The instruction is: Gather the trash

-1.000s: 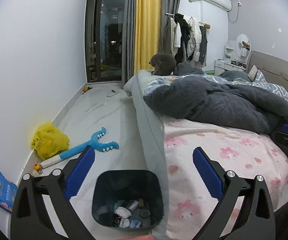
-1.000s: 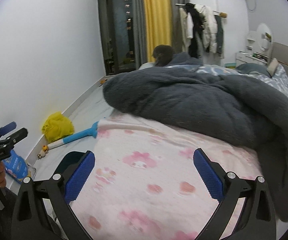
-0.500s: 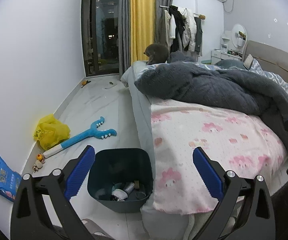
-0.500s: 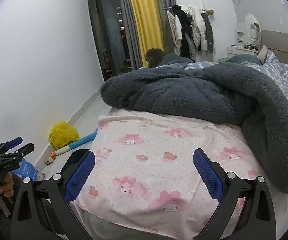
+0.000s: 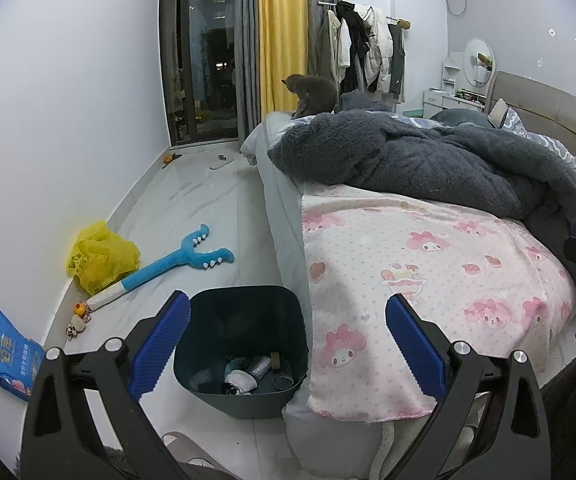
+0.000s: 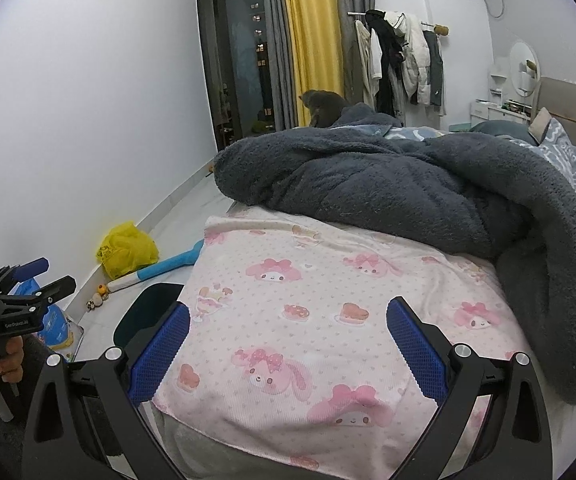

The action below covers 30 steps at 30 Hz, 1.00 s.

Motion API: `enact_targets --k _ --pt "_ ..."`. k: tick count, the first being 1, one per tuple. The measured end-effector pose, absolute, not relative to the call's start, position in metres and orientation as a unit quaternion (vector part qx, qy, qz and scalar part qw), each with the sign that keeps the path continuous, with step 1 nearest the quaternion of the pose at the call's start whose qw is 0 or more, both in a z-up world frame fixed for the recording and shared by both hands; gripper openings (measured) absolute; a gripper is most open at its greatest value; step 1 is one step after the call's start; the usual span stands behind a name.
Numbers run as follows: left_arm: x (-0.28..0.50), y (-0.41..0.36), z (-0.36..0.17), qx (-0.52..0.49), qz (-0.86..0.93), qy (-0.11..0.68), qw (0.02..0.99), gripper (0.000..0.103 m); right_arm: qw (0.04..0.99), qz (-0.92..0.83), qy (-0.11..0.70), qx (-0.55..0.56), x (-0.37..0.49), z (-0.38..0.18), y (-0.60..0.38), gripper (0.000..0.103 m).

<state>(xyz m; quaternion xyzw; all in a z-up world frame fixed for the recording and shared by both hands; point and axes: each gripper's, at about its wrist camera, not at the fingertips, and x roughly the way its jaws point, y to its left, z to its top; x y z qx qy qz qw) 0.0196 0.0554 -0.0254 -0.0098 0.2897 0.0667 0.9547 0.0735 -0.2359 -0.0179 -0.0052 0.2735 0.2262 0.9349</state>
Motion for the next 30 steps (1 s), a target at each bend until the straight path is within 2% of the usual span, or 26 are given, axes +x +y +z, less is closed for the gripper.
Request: enact_targets --k 30 --pt "0.0192 0.0574 -0.0278 -0.012 0.068 0.292 0.954 0.1 0.934 0.228 0.275 0.002 0.0762 -0.0175 -0.2359 0.1"
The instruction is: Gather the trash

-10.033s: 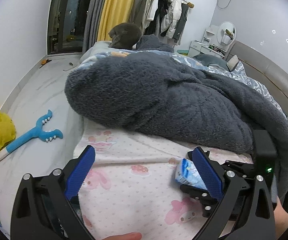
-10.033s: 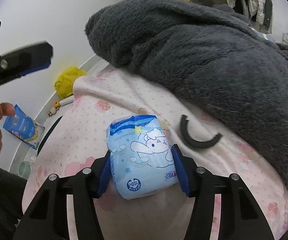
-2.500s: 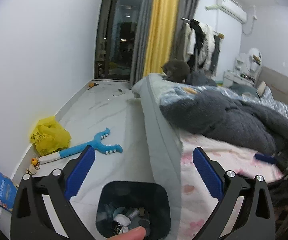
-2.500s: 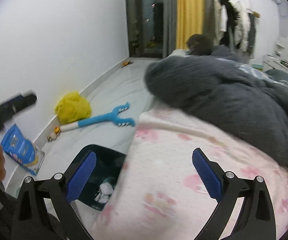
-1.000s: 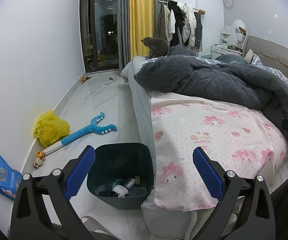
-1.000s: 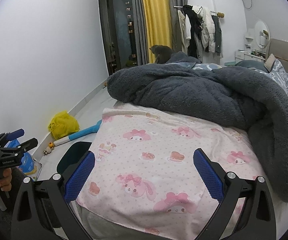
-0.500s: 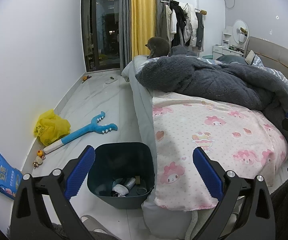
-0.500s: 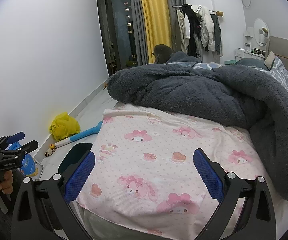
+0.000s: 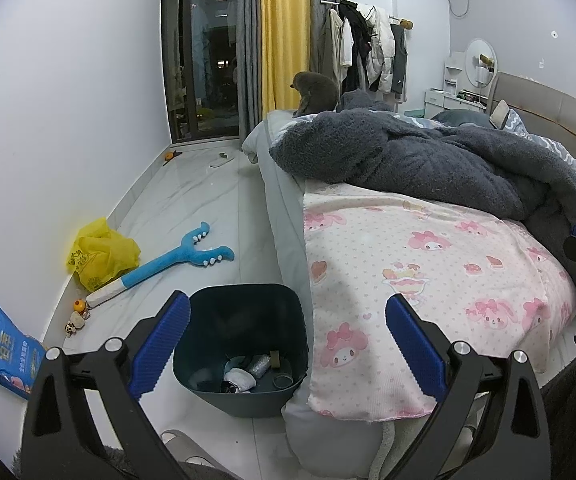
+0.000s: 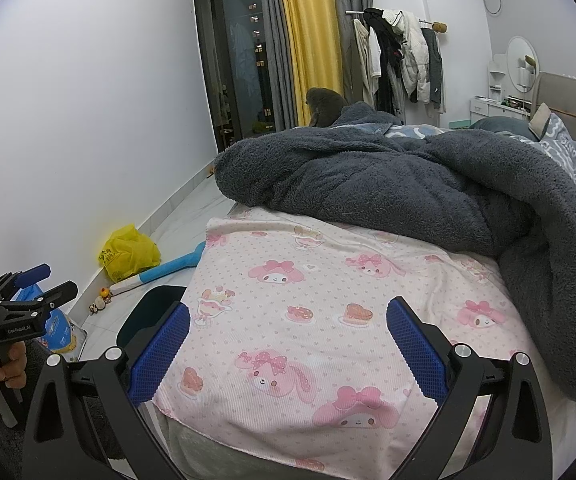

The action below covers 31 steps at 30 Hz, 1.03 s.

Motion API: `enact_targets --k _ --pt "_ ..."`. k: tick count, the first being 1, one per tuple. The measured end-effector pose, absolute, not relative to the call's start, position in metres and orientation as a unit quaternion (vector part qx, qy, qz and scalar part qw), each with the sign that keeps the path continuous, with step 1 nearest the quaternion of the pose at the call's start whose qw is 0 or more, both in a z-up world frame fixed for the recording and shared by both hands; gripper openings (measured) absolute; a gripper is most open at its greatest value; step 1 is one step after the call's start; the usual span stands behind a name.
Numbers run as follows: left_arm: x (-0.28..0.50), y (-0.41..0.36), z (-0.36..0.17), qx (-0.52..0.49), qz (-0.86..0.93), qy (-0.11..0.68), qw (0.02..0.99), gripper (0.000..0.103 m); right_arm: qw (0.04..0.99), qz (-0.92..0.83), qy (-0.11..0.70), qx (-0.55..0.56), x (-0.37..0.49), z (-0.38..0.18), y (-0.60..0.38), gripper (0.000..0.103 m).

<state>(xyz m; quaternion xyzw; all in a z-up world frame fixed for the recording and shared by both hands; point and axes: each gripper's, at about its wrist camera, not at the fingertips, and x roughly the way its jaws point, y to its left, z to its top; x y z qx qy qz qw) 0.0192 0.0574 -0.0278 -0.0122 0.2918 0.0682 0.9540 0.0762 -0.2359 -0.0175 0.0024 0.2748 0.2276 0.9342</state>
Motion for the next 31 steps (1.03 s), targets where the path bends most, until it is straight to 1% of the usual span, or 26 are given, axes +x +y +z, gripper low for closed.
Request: enact_targets --k 31 --pt "0.0193 0.0548 -0.0288 -0.015 0.077 0.293 0.953 0.1 0.934 0.228 0.275 0.002 0.0769 -0.0175 -0.2357 0.1"
